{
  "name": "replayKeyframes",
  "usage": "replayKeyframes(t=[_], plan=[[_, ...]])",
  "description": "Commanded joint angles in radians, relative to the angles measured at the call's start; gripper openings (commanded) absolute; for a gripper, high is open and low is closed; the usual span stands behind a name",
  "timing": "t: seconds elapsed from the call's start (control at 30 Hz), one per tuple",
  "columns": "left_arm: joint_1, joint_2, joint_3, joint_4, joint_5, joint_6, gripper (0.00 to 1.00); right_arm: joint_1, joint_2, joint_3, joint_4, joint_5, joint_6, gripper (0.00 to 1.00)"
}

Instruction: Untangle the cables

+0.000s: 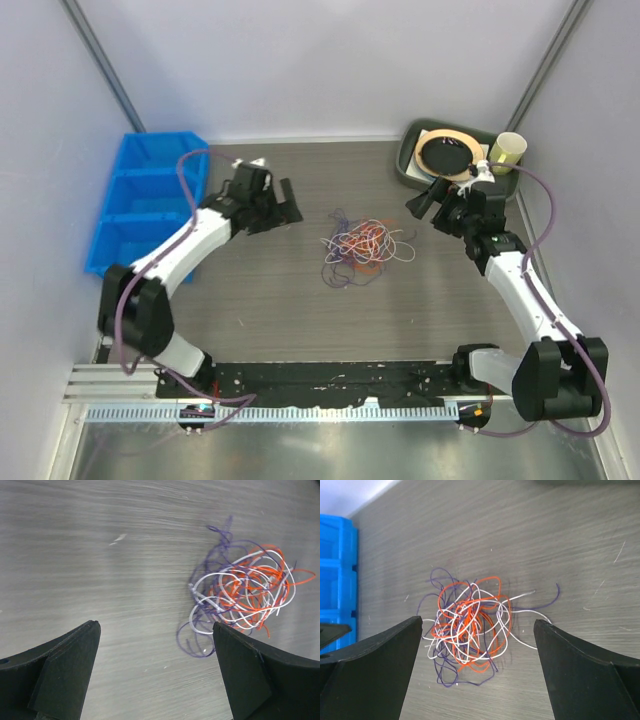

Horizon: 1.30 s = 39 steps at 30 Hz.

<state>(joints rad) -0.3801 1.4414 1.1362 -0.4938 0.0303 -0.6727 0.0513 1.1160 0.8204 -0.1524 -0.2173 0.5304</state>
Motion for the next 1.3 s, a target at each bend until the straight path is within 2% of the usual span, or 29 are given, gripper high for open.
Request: replayKeyframes(t=[0.0,0.27,0.33,0.43,0.47,0.5,0.53,0.57,0.6,0.63,0.7,0.73,0.77,0.8,0.83,0.93,0.97,1.07,1.27], plan=[[-0.112,0.203,0.181,0.072,0.045,0.084,1.0,0.01,0.057,-0.015,0.04,-0.087,-0.001,1.0],[-0.209,0.534,0.447,0.035,0.118,0.107,1.0,0.182,0.246,0.025,0.074,0.073,-0.014,0.99],[-0.22,0.599,0.497,0.035,0.141,0.098,1.0,0.211,0.293,0.055,0.099,0.078,-0.009,0.94],[-0.233,0.655,0.539,0.034,0.204,0.081,0.76,0.258,0.399,0.105,0.131,0.078,0.002,0.84],[-0.235,0.662,0.542,0.037,0.22,0.076,0.55,0.269,0.441,0.114,0.143,0.073,0.0,0.81],[-0.237,0.663,0.536,0.037,0.229,0.073,0.44,0.283,0.464,0.14,0.148,0.065,-0.001,0.76],[-0.237,0.657,0.527,0.044,0.227,0.07,0.29,0.288,0.481,0.151,0.148,0.052,-0.003,0.6],[-0.237,0.645,0.516,0.043,0.22,0.071,0.01,0.286,0.495,0.16,0.148,0.044,0.002,0.49],[-0.237,0.63,0.487,0.041,0.2,0.071,0.0,0.288,0.51,0.17,0.146,0.042,0.002,0.39],[-0.235,0.613,0.467,0.043,0.139,0.073,0.0,0.288,0.51,0.172,0.146,0.05,0.002,0.19],[-0.233,0.527,0.397,0.049,0.061,0.074,0.0,0.288,0.48,0.164,0.123,0.125,-0.01,0.03],[-0.232,0.487,0.372,0.05,-0.02,0.076,0.0,0.283,0.461,0.163,0.105,0.163,-0.016,0.01],[-0.232,0.42,0.349,0.046,-0.105,0.076,0.0,0.277,0.443,0.163,0.085,0.256,-0.023,0.01],[-0.23,0.381,0.312,0.037,-0.159,0.078,0.0,0.269,0.423,0.163,0.044,0.286,-0.042,0.01],[-0.227,0.348,0.3,-0.001,-0.273,0.078,0.0,0.243,0.374,0.161,0.022,0.311,-0.046,0.01],[-0.209,0.211,0.24,-0.078,-0.487,0.035,0.0,0.173,0.253,0.14,-0.029,0.374,-0.047,0.01],[-0.192,0.173,0.222,-0.089,-0.6,0.021,0.0,0.109,0.219,0.122,-0.035,0.368,-0.044,0.01],[-0.136,0.061,0.171,-0.138,-0.707,-0.024,0.0,-0.015,0.107,0.109,-0.065,0.337,-0.046,0.01],[-0.008,-0.061,0.178,-0.285,-0.816,-0.062,0.0,-0.076,-0.001,0.143,-0.153,0.444,-0.093,0.01]])
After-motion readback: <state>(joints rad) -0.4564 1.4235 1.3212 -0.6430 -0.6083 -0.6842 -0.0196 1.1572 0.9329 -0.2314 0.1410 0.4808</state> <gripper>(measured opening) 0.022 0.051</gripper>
